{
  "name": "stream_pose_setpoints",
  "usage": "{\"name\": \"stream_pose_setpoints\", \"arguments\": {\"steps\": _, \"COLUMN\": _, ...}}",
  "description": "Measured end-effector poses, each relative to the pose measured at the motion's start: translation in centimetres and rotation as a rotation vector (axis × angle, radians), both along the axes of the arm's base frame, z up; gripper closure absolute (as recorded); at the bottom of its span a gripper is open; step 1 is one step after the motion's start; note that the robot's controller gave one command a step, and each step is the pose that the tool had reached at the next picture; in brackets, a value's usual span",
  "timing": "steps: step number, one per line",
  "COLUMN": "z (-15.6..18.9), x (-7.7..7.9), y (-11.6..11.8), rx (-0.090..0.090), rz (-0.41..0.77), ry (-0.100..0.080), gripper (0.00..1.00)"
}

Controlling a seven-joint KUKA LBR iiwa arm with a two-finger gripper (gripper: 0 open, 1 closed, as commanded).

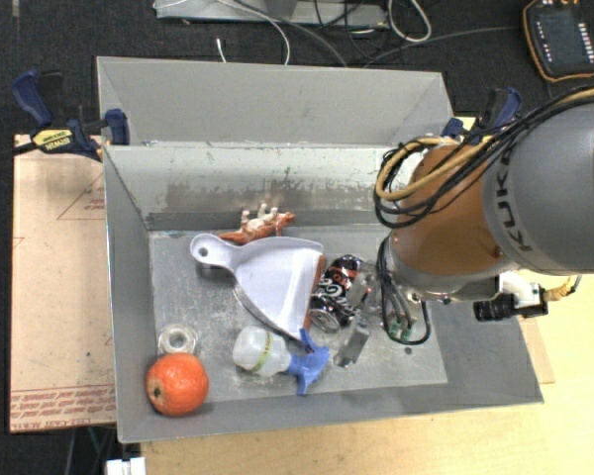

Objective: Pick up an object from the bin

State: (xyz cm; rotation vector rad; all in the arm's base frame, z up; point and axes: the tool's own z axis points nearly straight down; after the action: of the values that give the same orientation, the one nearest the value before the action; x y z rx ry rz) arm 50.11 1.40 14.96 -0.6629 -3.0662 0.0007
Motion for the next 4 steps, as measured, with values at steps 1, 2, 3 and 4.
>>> {"name": "stream_pose_setpoints", "arguments": {"steps": 1, "z": 5.8, "x": 4.9, "y": 7.3, "rx": 0.005, "rz": 0.293, "ry": -0.023, "gripper": 1.0}}
{"name": "stream_pose_setpoints", "arguments": {"steps": 2, "z": 5.8, "x": 4.9, "y": 7.3, "rx": 0.005, "rz": 0.293, "ry": -0.023, "gripper": 1.0}}
{"name": "stream_pose_setpoints", "arguments": {"steps": 3, "z": 4.0, "x": 0.4, "y": 3.0, "rx": 0.004, "rz": 0.311, "ry": -0.022, "gripper": 1.0}}
{"name": "stream_pose_setpoints", "arguments": {"steps": 4, "z": 3.1, "x": 0.1, "y": 2.0, "rx": 0.007, "rz": 0.298, "ry": -0.029, "gripper": 1.0}}
